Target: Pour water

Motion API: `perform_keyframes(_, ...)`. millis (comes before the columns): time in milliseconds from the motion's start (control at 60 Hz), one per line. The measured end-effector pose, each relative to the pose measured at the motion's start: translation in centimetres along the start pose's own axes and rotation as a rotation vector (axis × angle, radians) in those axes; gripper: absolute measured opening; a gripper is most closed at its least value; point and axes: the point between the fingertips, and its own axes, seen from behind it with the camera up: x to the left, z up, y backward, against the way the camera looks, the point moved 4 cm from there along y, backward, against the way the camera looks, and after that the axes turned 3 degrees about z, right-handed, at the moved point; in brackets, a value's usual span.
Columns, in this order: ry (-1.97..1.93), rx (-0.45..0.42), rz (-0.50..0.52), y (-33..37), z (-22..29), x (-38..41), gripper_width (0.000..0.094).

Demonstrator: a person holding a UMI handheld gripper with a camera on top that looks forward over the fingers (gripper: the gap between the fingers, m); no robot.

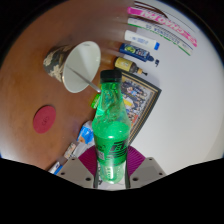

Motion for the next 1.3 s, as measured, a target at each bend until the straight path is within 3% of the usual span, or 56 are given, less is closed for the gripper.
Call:
perform_keyframes(233, -0.687, -0.037, 0.115, 1.9, -2.0, -3.3, 0.0352)
perform_keyframes(583, -1.626, -0.260, 0.324, 2.1, 0.1, -1.1, 0.0355)
perform_keyframes(883, -1.853, -0.293, 0.449, -0.8, 3.1, 6.9, 0.0354)
perform_keyframes(1033, -1.898, -0.268, 0.474, -1.5, 3.8, 10.3, 0.0367)
perform_keyframes(1133, -1.941, -0.286, 0.439, -1.4, 3.5, 10.4, 0.0365)
perform_keyframes(1300, -1.985, -0.279, 0.411, -1.2, 3.3, 10.4, 0.0491)
